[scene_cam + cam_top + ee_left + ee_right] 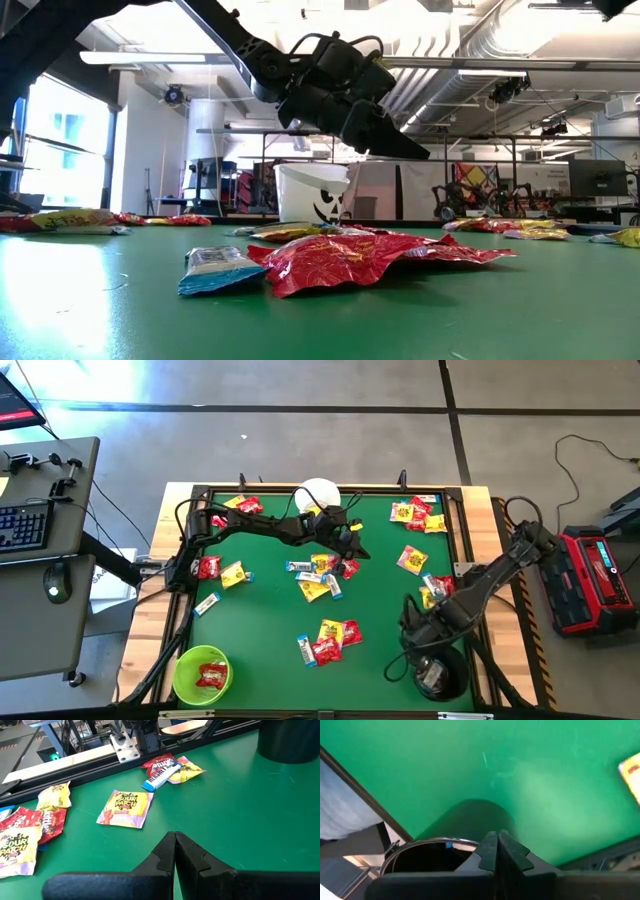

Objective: Sort candy by brand, put in halloween buckets
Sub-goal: Adjust the black bucket

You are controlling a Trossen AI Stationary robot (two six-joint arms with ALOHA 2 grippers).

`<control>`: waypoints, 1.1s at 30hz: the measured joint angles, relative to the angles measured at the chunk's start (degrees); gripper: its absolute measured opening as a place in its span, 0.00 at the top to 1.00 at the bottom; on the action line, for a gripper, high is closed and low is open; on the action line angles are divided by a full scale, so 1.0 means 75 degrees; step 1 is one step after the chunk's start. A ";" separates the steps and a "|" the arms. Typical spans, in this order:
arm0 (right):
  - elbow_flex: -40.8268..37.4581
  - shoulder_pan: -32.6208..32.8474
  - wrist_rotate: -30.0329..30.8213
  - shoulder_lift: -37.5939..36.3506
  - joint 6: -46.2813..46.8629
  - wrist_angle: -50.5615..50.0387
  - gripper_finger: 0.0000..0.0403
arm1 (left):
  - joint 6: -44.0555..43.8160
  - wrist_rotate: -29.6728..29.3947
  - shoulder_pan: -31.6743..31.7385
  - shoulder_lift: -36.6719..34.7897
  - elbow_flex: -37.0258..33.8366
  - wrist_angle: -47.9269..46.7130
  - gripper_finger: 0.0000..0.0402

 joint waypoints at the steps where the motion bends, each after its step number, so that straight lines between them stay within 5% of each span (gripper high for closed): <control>1: 0.0000 0.0105 -0.0044 0.0000 0.0126 -0.0029 1.00 | 0.0003 -0.0003 0.0000 0.0000 0.0000 0.0000 1.00; 11: 0.0053 0.1130 0.0162 0.0000 0.1577 -0.0394 1.00 | 0.0131 0.0006 0.0015 -0.0006 0.0000 -0.0009 1.00; 18: 0.0309 0.1310 0.1642 -0.0198 0.1584 -0.0723 1.00 | 0.0051 0.0032 0.0015 -0.0117 -0.0022 0.0060 1.00; 23: 0.0315 0.1219 0.2449 -0.0454 0.0885 -0.0048 1.00 | -0.0459 0.0050 -0.0020 -0.0119 -0.0877 0.1595 1.00; 33: 0.0321 0.0722 0.0692 0.0053 0.0503 0.2165 1.00 | -0.0757 0.0020 -0.0087 -0.0122 -0.1619 0.2381 1.00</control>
